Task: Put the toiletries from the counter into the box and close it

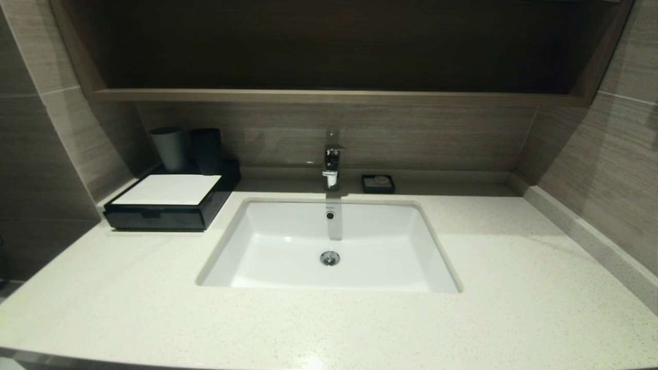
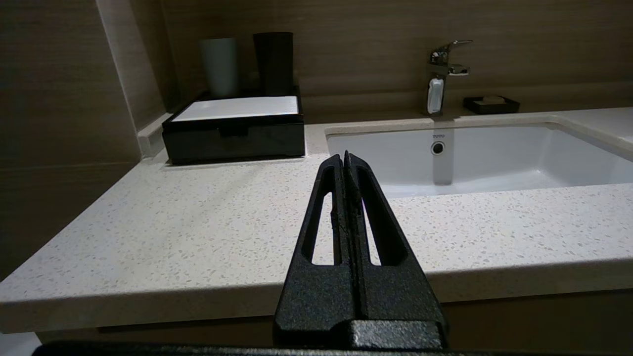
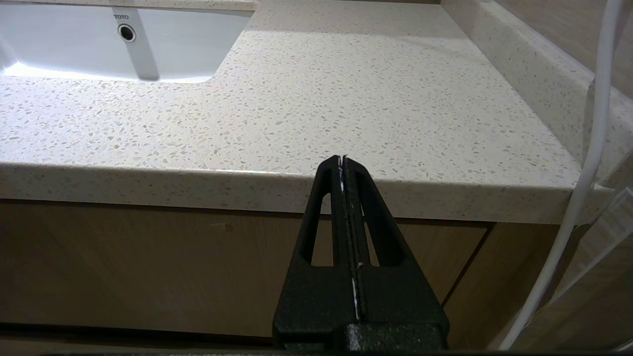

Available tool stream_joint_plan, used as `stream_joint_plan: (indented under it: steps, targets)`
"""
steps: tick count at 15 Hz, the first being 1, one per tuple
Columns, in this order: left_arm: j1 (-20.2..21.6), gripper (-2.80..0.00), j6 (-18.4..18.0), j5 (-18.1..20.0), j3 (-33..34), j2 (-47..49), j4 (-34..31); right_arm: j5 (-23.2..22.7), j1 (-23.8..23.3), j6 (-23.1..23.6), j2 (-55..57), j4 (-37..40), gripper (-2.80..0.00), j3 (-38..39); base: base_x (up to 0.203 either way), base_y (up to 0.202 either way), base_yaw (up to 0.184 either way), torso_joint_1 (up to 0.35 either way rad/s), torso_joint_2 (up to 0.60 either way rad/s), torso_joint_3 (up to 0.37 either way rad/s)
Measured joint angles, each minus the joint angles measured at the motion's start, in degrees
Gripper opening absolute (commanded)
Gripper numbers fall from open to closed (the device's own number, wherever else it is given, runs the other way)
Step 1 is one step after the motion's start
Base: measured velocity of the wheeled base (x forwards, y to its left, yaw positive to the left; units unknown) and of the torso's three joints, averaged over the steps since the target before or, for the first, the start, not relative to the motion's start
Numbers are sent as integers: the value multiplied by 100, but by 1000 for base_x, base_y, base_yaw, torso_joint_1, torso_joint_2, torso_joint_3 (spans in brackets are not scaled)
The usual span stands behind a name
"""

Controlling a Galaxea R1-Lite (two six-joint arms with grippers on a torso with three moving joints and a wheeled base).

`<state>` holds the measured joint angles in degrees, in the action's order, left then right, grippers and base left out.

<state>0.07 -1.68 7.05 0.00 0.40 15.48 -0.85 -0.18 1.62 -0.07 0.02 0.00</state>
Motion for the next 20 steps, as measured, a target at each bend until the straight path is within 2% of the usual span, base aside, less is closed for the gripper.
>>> stream_joint_plan:
  steps: [6,13,17,20]
  targets:
    - [0,-280,0,-311,0,-27,-378,0,0,2,0,0,-280,0,0,0,0,0,0,0]
    - [0,-280,-13,-475,0,-27,-937,0,0,1,0,0,-280,0,0,0,0,0,0,0]
    - [0,-280,-43,-557,0,-27,-1028,1,0,0,0,-2,-280,0,0,0,0,0,0,0]
    - [0,-280,-171,-659,0,-27,-1248,0,0,0,0,-2,-280,0,0,0,0,0,0,0]
